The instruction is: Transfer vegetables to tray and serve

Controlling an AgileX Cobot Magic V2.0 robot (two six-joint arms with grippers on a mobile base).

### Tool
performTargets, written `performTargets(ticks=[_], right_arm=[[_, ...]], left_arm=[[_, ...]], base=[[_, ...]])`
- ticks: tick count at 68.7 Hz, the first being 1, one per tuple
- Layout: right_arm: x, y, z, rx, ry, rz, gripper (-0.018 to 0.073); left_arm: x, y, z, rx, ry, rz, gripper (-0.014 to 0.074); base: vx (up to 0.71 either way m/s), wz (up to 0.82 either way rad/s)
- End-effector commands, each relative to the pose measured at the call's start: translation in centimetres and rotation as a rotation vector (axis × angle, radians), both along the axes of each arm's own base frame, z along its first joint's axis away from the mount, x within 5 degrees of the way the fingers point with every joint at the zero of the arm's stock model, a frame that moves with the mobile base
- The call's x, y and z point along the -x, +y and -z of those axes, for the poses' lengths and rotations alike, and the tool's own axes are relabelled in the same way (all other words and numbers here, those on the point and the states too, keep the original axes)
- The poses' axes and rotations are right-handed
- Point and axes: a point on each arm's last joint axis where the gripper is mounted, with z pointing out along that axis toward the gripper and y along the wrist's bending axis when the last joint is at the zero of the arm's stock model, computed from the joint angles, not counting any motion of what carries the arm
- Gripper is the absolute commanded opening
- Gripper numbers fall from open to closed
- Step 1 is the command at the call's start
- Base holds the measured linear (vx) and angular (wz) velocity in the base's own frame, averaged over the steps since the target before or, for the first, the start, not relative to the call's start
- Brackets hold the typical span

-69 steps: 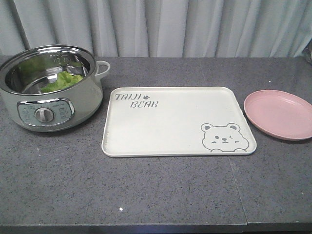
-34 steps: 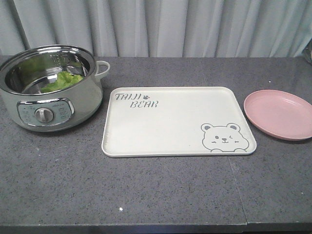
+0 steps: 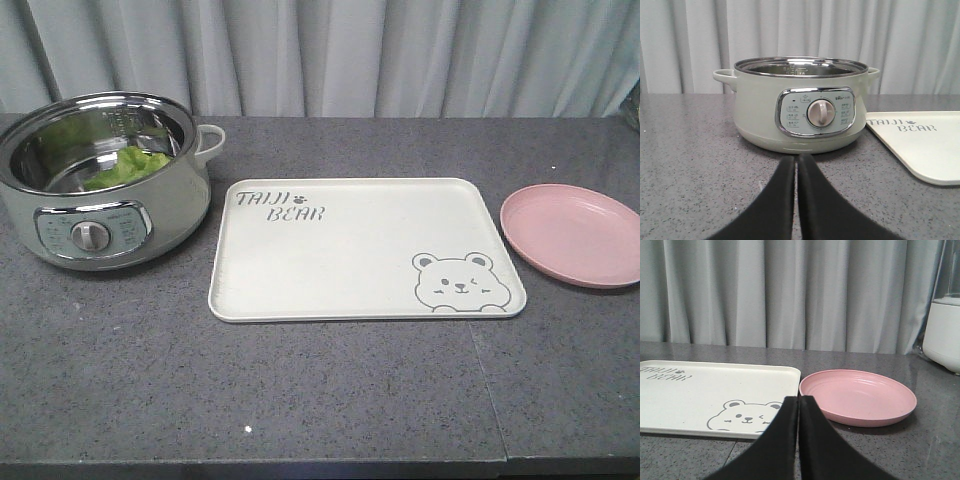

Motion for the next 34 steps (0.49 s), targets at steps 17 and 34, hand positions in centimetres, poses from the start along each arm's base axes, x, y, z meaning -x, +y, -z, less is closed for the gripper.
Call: performTargets(ticks=[17, 34], right_arm=[[0.0, 0.2, -0.7, -0.004, -0.109, -0.026, -0.0003], [0.5, 0.0, -2.5, -0.281, -0.296, -0.065, -0.0003]], left_arm=[[0.2, -0.1, -1.0, 0.025, -0.167, 0.019, -0.0006], [1.0, -0.3, -3.5, 0.148, -0.458, 0.076, -0.0006]], base=[[0.00, 0.00], [0.00, 0.00]])
